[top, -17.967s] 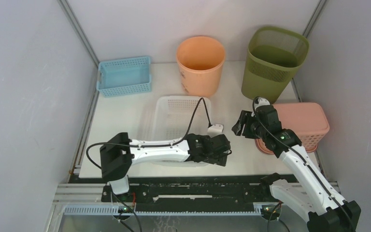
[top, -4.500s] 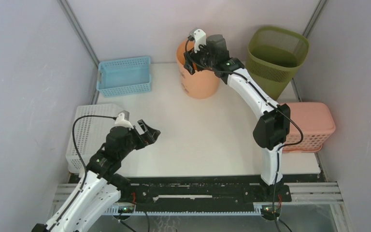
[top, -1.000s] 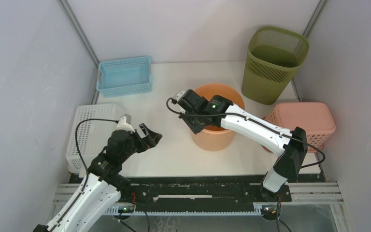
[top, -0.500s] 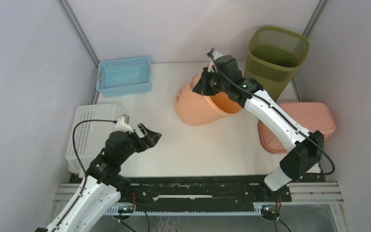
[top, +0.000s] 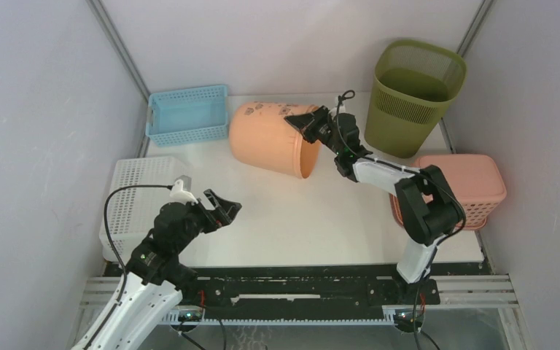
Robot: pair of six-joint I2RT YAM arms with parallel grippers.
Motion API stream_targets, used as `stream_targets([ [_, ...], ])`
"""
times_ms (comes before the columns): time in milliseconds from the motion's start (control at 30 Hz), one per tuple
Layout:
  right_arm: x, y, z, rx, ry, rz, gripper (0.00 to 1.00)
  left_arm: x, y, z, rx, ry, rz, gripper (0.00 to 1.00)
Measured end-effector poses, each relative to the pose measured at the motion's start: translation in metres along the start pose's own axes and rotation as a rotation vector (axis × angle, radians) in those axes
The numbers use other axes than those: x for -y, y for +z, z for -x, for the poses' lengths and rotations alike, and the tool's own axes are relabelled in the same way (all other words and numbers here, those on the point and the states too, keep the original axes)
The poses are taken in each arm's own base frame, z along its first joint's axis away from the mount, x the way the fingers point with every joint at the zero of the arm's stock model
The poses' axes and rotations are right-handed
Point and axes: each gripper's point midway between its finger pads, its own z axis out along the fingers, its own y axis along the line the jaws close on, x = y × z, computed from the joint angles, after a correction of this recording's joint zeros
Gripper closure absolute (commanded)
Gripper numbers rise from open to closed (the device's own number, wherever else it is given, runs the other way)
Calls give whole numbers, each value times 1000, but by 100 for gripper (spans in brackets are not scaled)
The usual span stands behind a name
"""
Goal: Turn the large container upside down
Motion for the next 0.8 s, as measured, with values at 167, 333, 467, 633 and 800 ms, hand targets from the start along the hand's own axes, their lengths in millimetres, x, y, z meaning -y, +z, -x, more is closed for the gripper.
stream_targets([
  [167, 14, 11, 0, 57, 115, 62, 100, -3, -3, -2, -1, 1, 11, 0],
  [333, 15, 4, 5, 109, 144, 103, 100, -5, -4, -3, -7, 1, 17, 0],
  [467, 15, 1, 15, 158, 179, 170, 100, -6, -4, -4, -8, 1, 18, 0],
  [633, 20, 3, 31, 214, 254, 290, 100, -8, -5, -7, -19, 3, 29, 0],
  [800, 11, 8, 42, 249, 233, 340, 100, -13, -7, -11, -40, 5, 48, 0],
])
